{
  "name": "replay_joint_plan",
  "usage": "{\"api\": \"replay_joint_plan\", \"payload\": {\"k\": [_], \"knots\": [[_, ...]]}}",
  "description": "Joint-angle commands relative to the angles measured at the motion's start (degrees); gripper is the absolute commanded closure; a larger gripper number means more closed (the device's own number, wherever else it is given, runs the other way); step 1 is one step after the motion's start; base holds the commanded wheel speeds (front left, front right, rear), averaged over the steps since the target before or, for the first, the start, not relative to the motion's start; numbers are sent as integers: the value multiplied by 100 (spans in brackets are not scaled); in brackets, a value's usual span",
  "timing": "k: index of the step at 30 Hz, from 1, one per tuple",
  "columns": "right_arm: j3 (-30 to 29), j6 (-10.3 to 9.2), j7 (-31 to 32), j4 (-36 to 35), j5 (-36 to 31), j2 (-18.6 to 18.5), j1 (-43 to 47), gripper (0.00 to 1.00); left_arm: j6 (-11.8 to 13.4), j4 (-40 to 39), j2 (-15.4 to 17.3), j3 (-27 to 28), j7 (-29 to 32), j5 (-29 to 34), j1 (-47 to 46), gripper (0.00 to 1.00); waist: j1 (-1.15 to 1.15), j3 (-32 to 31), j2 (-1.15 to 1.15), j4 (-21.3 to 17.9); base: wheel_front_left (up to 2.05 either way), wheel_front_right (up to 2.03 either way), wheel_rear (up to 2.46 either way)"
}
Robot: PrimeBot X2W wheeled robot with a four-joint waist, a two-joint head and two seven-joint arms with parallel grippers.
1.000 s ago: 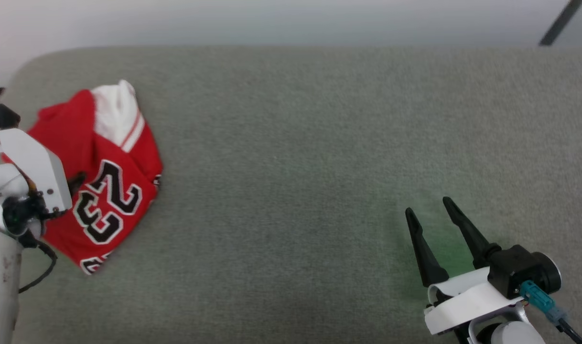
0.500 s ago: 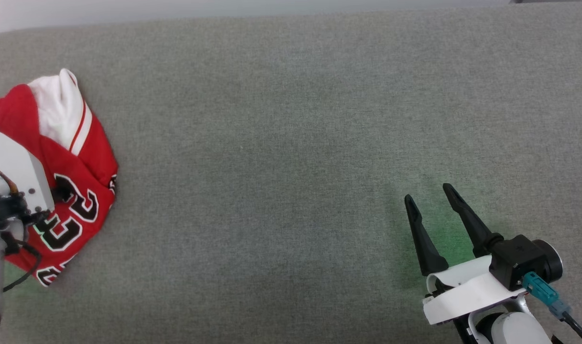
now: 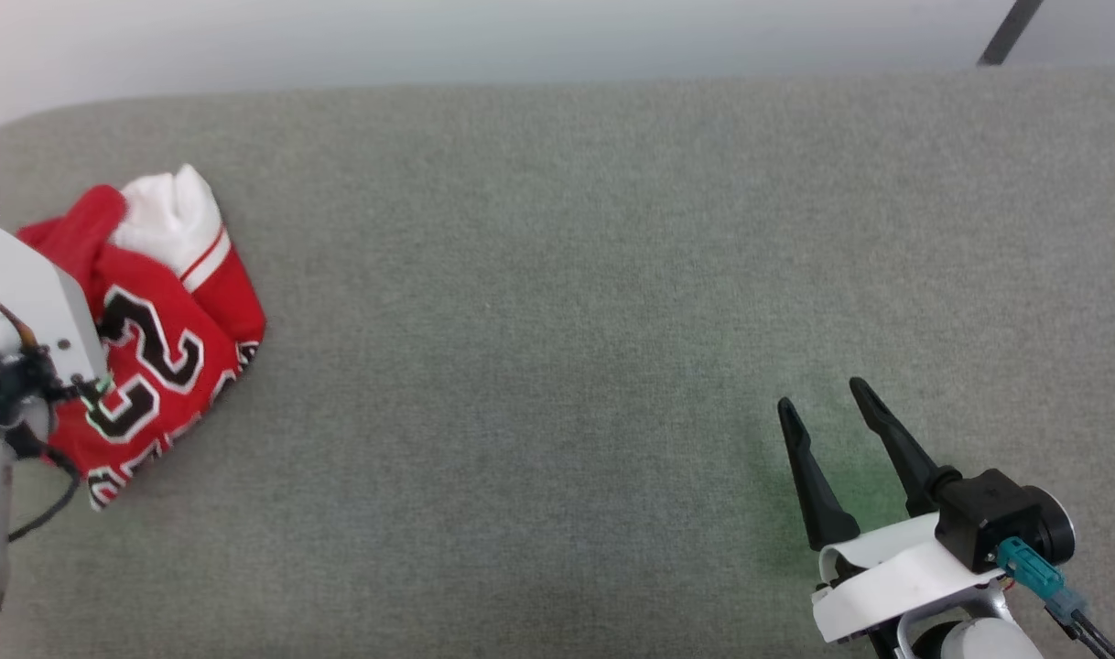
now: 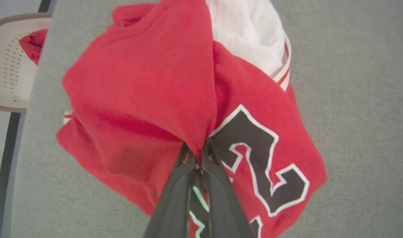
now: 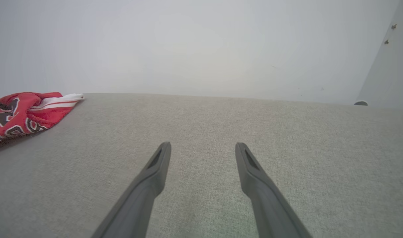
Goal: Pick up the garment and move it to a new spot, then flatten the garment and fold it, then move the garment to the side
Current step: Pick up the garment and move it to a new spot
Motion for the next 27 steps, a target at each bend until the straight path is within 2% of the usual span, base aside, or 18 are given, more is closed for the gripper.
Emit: {"api": "replay_joint_plan", "payload": {"k": [1, 9, 17, 22, 27], "knots": [[-21, 3, -30, 15, 11, 13, 55, 0, -33, -38, 39, 1, -62, 27, -45, 100, 0, -201, 0, 94, 0, 0, 0], [-76, 3, -76, 139, 105, 62, 318, 0, -89, -546, 179, -40, -675, 182, -185, 100, 0, -794, 0, 276, 0, 0, 0], [-154, 3, -82, 164, 150, 109, 560, 0, -170, -1219, 114, -234, -1306, 402, -434, 100, 0, -1317, 0, 456, 0, 0, 0], [-162, 3, -75, 175, 167, 129, 629, 0, -177, -1468, -78, -323, -1423, 369, -561, 100, 0, -1557, 0, 438, 0, 0, 0], [-352, 3, -121, 194, 149, 137, 641, 0, -222, -1822, -287, -426, -1326, 236, -435, 100, 0, -1651, 0, 253, 0, 0, 0]]}}
